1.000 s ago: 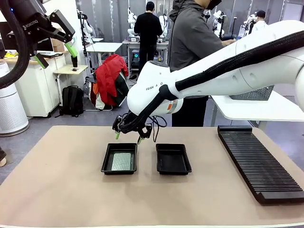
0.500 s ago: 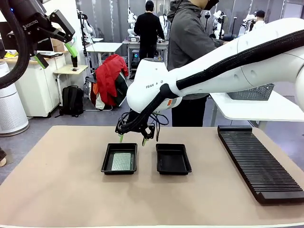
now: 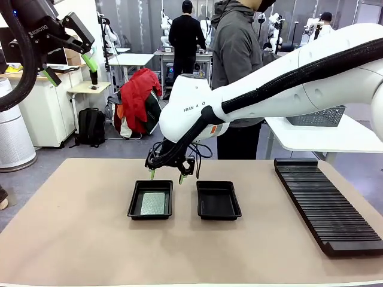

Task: Inspect and transfer BCBs to ESD trays.
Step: Pick up the Blank PCB from the PCB Rack and place it in the left ESD tray, then pick up the ESD tray and place it on the left side of the table.

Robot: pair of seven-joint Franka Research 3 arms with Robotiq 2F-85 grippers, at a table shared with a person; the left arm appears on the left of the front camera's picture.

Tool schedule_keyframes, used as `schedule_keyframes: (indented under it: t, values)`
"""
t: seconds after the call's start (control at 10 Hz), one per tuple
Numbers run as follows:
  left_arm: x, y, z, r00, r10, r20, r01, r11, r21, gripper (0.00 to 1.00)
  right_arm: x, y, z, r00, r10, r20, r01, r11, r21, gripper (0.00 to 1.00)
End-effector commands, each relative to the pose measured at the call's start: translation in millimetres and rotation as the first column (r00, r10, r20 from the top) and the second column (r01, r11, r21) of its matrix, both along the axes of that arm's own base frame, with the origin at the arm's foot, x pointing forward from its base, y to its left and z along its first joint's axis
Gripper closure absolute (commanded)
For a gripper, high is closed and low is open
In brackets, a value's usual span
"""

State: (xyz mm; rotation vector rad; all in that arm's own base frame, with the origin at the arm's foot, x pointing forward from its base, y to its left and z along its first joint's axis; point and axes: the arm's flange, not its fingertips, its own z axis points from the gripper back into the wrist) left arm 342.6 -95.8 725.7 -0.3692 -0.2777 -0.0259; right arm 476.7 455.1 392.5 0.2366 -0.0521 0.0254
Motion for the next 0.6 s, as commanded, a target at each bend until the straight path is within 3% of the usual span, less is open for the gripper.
schedule_keyframes:
  t: [0.0,0.5]
  values:
    - [-0.3,0.9,-1.6,1.0,0.002,-0.003,-0.002,1.0,-0.001,0.0,-0.6,-0.4,-1.1,1.0,0.003,0.011,-0.003,1.0,0.015,0.0]
    - [-0.3,0.9,-1.6,1.0,0.002,-0.003,-0.002,1.0,-0.001,0.0,-0.6,-0.4,-1.1,1.0,0.003,0.011,-0.003,1.0,0.015,0.0]
